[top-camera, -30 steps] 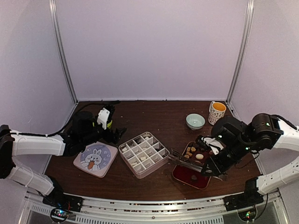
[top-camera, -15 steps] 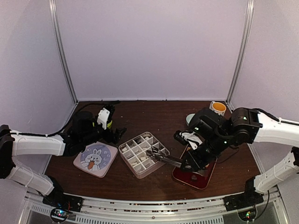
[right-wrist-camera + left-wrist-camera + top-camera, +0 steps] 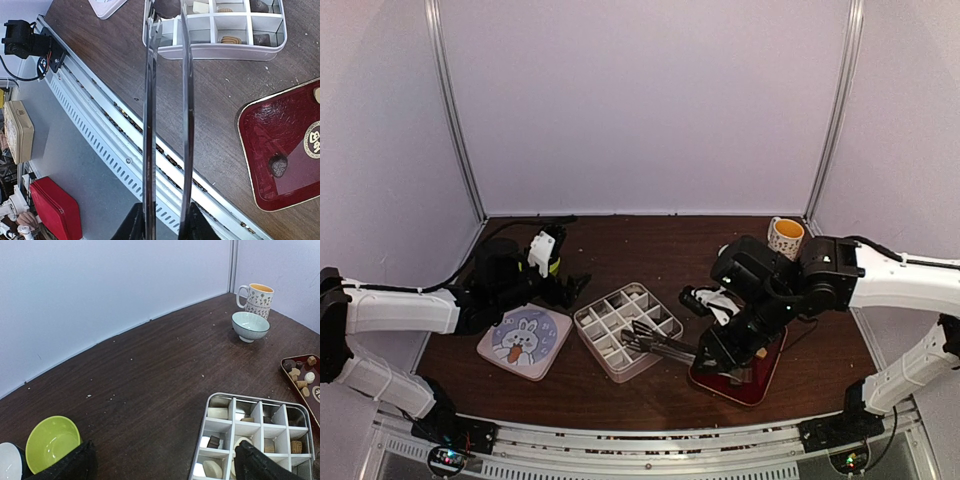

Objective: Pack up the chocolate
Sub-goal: Place the fake chocolate in the empty pocket of the box, then pick up the fake chocolate from the plate.

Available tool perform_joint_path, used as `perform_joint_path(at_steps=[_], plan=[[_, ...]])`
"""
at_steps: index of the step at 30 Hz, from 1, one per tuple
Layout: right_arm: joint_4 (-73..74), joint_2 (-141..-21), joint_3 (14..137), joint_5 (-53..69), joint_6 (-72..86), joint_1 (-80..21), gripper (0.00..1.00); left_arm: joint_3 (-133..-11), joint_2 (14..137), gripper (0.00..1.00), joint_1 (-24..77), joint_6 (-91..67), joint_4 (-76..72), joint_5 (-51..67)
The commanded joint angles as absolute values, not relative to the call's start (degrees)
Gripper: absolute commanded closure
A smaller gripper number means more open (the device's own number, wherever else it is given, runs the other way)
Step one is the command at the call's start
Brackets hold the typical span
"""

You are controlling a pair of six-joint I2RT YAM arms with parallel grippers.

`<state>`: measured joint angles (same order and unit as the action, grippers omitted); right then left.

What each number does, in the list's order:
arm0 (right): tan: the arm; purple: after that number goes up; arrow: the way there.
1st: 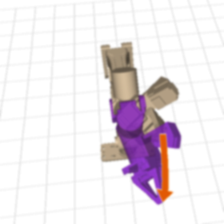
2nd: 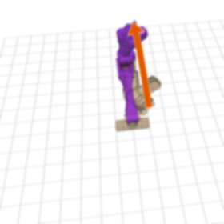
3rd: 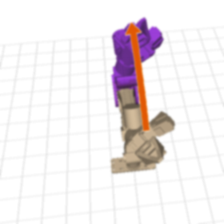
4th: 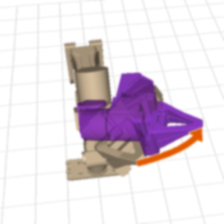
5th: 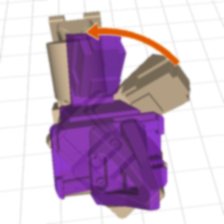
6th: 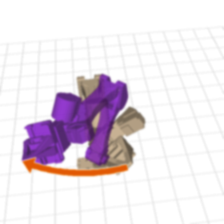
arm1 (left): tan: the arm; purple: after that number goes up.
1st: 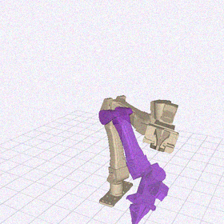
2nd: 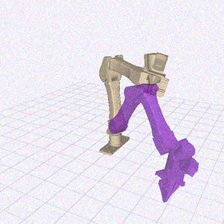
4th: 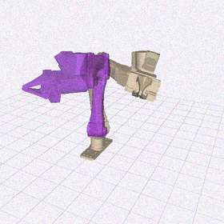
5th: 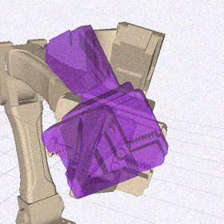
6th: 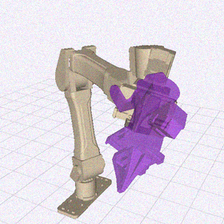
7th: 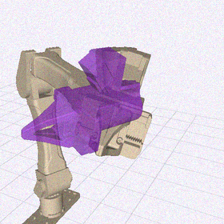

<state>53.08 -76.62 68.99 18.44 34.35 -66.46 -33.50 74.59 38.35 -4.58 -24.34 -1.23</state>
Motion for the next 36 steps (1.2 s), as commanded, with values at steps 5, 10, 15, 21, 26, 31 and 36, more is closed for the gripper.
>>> perform_joint_path(at_steps=[5,10,15,21,26,31,36], plan=[[52.7,-77.2,69.2,16.9,33.5,-66.4,0.67,-34.8,74.9,0.02,38.6,-4.1,-26.0,-0.7],[53.6,-76.9,69.8,15.9,33.7,-66.4,0.64,-34.8,74.9,0.02,38.6,-4.1,-26.0,-0.8],[56.3,-74.1,69.1,13.5,35.0,-66.3,0.65,-34.8,74.9,0.02,38.6,-4.0,-26.0,-0.8],[62.1,-66.8,65.2,12.2,38.5,-66.1,0.66,-34.9,75.0,0.02,38.6,-4.1,-26.0,-0.5],[65.7,-59.3,60.3,11.1,42.5,-65.9,0.66,-35.0,75.3,0.02,38.6,-4.1,-26.0,-0.4],[67.7,-53.2,54.9,11.8,46.7,-65.2,0.66,-35.1,75.4,0.02,38.6,-4.1,-25.9,-0.4],[66.5,-52.2,52.6,11.6,47.1,-62.8,0.67,-35.2,75.4,0.02,38.6,-4.3,-25.9,-0.1]])
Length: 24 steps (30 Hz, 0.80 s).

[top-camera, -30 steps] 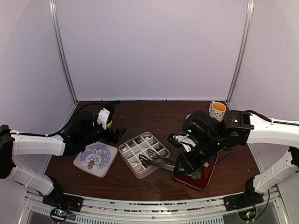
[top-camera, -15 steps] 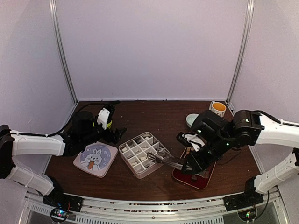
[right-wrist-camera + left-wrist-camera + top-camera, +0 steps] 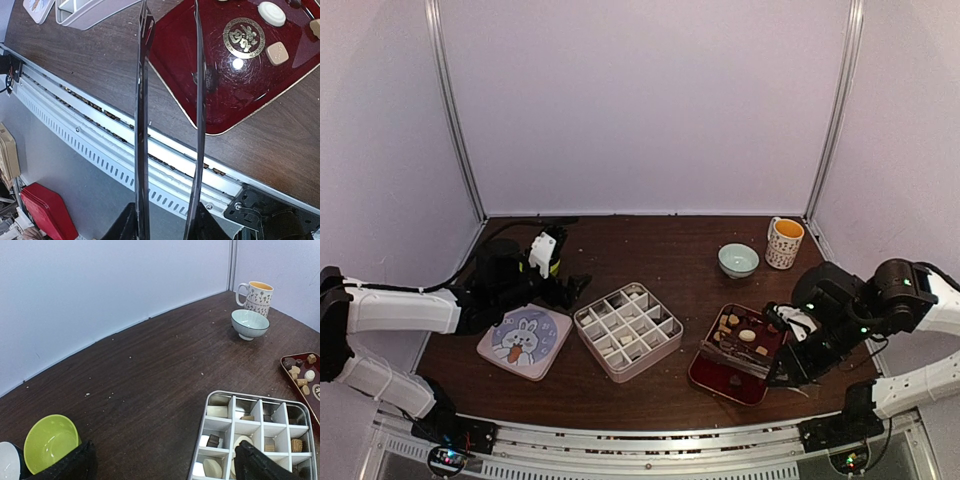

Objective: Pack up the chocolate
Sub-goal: Pick up the fake chocolate from the plate.

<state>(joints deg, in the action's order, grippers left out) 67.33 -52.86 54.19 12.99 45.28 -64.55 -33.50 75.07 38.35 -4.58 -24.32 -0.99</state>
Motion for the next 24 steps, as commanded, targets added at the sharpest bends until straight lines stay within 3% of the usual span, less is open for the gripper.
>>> perform_joint_path(at_steps=[1,24], plan=[[65.6,-52.4,51.8,11.9,47.1,-62.2,0.67,-35.1,75.3,0.02,38.6,-4.3,-25.8,-0.1],[54.7,-57.8,45.9,14.8,42.3,-52.0,0.71,-34.9,74.9,0.02,38.6,-4.4,-25.8,-0.1]])
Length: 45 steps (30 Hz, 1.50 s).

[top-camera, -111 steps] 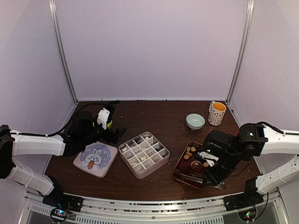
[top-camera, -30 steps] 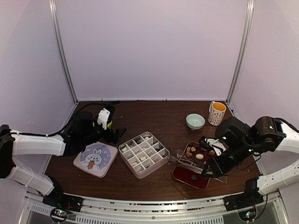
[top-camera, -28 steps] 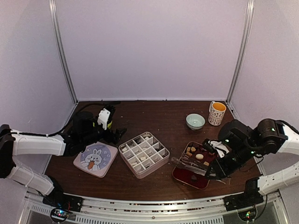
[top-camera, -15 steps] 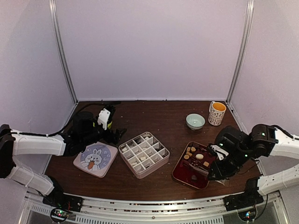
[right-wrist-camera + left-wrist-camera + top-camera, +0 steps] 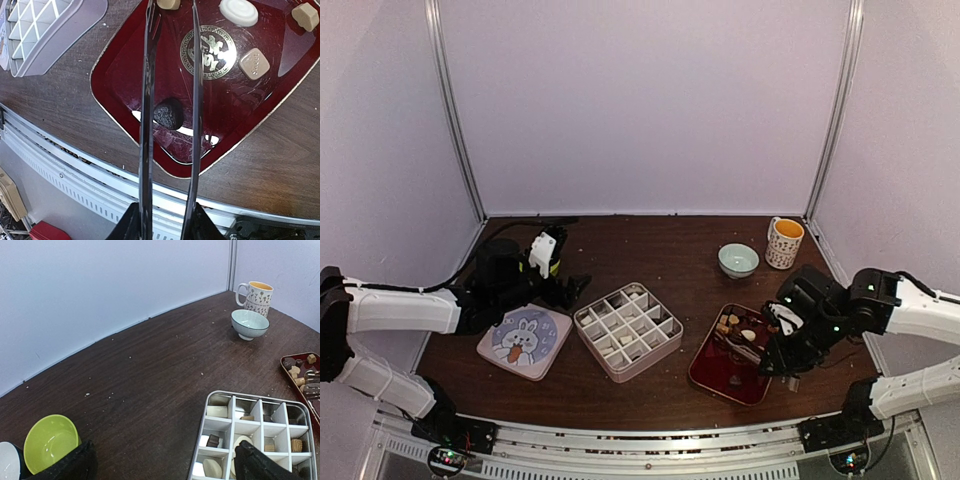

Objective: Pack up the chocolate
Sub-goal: Pick up the fake chocolate from the plate, then place the fake chocolate in the empty pocket of the box.

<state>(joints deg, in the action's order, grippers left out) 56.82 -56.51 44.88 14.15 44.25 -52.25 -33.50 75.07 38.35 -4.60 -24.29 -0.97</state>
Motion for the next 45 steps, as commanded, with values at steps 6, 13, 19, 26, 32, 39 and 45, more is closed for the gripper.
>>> perform_joint_path(at_steps=[6,13,19,26,32,39,45], plan=[[55.7,-60.4,47.5,13.0,40.9,-52.0,0.72,-35.0,75.0,0.02,38.6,-4.4,-25.8,-0.2],[56.8,-60.9,49.2,12.0,40.0,-52.0,0.75,-34.9,75.0,0.02,38.6,-4.3,-25.8,-0.3],[60.3,-59.2,51.3,10.3,40.2,-51.9,0.77,-35.1,75.1,0.02,38.6,-4.3,-25.7,-0.3],[62.2,-56.7,54.0,10.4,39.6,-52.0,0.77,-35.2,75.3,0.02,38.6,-4.2,-25.8,0.0],[59.1,-56.0,55.7,15.4,38.0,-52.7,0.79,-35.2,75.5,0.02,38.6,-4.2,-25.8,-0.2],[52.2,-58.5,58.3,22.3,36.7,-57.2,0.78,-35.2,75.4,0.02,38.6,-4.1,-25.7,0.0],[49.3,-63.3,60.7,23.1,35.3,-60.9,0.78,-35.2,75.4,0.02,38.6,-4.2,-25.8,0.0]])
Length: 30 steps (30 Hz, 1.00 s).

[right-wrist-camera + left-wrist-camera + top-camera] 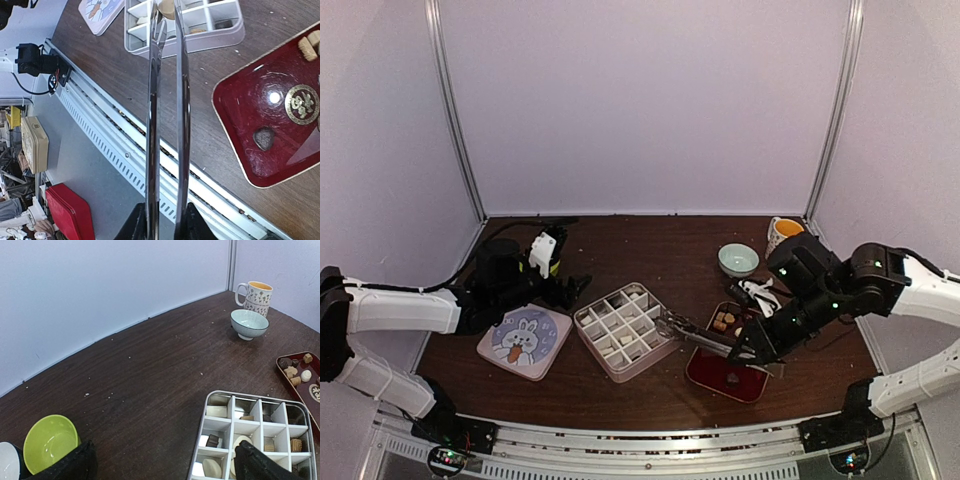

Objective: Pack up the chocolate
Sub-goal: Place the fake chocolate in the empty pocket of the box.

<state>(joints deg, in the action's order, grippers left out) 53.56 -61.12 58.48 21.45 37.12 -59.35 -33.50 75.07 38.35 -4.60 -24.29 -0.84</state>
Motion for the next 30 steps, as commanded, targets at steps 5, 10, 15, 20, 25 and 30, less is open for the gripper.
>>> perform_joint_path(at_steps=[5,10,15,20,25,30], plan=[[47.3,-66.6,61.4,23.4,35.0,-62.6,0.78,-35.2,75.5,0.02,38.6,-4.3,-25.8,0.1],[46.9,-70.2,63.3,23.3,34.0,-64.7,0.78,-35.2,75.5,0.02,38.6,-4.4,-25.8,0.1],[46.8,-73.3,64.3,23.1,33.1,-66.7,0.78,-35.0,75.2,0.02,38.6,-4.3,-25.9,-0.1],[47.1,-75.4,65.9,22.5,32.2,-67.2,0.78,-35.1,75.3,0.02,38.6,-4.4,-25.9,0.0],[46.9,-77.6,67.3,21.9,31.6,-67.3,0.77,-35.0,75.2,0.02,38.6,-4.3,-25.8,-0.1],[46.9,-77.9,66.7,21.4,31.5,-67.3,0.75,-35.1,75.2,0.02,38.6,-4.3,-25.8,-0.2]])
